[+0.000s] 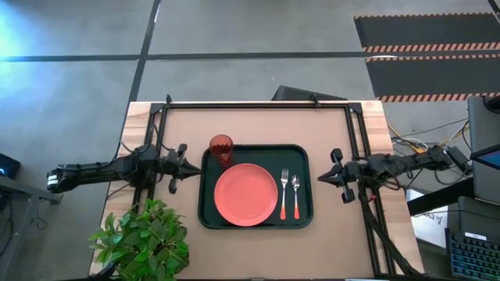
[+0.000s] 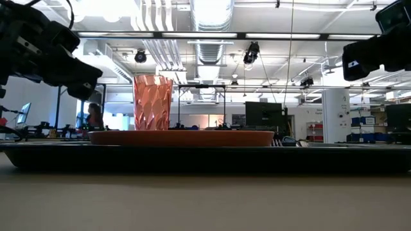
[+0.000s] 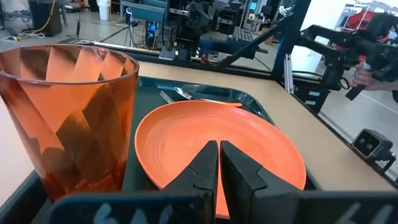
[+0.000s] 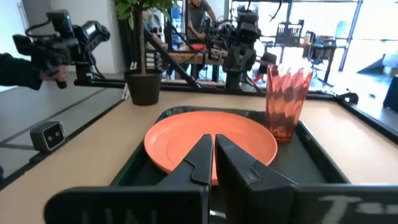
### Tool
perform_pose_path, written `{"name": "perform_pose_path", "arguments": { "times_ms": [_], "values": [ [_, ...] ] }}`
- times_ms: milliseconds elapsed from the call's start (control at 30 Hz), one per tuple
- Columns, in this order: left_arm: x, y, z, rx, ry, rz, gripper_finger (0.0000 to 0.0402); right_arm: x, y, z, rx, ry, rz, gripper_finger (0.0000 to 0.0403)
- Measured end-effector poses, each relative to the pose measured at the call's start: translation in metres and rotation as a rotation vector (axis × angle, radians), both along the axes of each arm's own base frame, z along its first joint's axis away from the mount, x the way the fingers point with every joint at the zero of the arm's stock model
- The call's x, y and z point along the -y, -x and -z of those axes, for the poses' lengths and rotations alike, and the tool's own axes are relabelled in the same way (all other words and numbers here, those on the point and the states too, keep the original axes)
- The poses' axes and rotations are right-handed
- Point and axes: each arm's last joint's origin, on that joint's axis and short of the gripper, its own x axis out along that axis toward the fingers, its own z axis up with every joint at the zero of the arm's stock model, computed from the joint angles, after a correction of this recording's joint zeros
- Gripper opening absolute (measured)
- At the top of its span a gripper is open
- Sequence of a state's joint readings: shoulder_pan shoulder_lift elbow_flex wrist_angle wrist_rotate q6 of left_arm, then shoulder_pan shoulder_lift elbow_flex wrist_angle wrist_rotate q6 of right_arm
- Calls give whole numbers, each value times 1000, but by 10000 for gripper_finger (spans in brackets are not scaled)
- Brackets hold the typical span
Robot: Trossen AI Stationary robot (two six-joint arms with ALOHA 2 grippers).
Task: Pick and place plate/cup/fork/spoon on tray
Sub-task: Return to Home Position
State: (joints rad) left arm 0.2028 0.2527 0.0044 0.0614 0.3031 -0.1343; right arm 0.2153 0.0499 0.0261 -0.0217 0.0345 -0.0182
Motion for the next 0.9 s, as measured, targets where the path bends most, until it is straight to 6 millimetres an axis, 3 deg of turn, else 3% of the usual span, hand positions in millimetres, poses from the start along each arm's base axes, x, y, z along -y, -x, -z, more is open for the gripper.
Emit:
{"name": "perform_pose_path", "arguments": {
  "times_ms": [900],
  "values": [
    [0,0,-1,10,-11,4,0,0,-3,2,-26,-24,23,9]
  ]
}}
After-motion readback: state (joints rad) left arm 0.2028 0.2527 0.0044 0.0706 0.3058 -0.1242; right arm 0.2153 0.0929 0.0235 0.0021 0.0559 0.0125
